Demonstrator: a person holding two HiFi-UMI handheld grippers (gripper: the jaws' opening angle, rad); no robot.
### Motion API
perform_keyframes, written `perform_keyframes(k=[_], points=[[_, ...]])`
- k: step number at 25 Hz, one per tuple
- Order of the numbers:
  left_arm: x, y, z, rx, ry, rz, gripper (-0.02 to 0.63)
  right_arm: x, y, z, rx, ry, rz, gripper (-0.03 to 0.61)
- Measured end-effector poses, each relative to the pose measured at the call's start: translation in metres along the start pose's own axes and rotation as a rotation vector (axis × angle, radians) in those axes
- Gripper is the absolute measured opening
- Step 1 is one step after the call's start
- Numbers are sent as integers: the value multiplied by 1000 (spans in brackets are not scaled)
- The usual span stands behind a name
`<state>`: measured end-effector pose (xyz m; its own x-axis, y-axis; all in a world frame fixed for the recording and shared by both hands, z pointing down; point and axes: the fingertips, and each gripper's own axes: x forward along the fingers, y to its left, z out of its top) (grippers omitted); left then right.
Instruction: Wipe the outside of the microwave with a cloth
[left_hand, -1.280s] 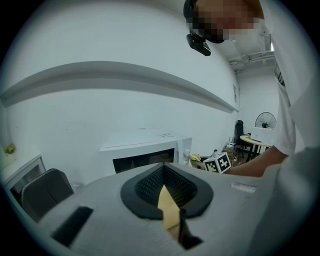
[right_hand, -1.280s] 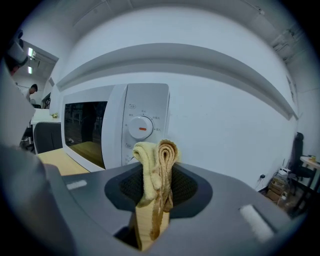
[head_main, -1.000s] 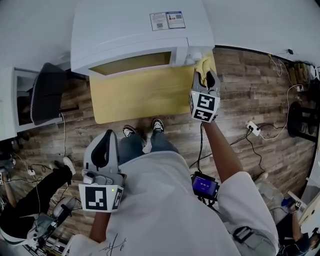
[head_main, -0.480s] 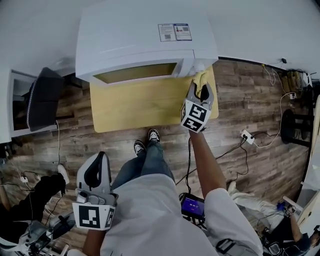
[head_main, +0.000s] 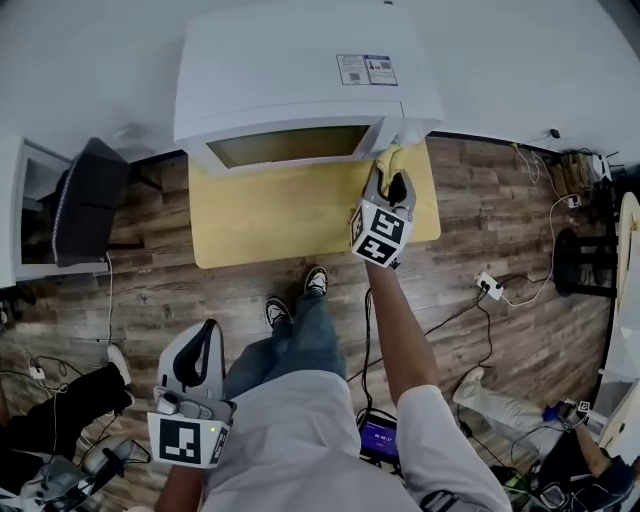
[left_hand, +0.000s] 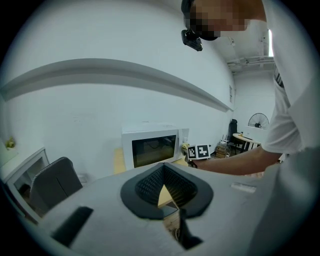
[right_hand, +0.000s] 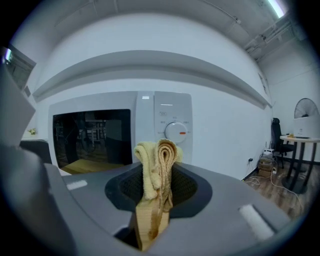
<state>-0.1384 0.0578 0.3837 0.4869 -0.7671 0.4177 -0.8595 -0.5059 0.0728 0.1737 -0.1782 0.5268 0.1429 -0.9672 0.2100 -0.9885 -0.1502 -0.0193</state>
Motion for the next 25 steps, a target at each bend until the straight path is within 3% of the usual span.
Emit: perform_keyframes(k=[8, 14, 19, 25], points=[[-16, -2, -7, -11, -7, 5, -8, -9, 16, -6, 80, -17, -33, 117], [-24, -6, -17, -3, 11, -6, -8, -19, 54, -19, 37, -22, 4, 117], [-33, 2, -19, -10, 13, 35, -8, -5, 99, -34, 30, 1, 52, 117], [-50, 23, -31, -42, 28, 114, -8, 3, 136, -39, 113, 0, 44, 118]])
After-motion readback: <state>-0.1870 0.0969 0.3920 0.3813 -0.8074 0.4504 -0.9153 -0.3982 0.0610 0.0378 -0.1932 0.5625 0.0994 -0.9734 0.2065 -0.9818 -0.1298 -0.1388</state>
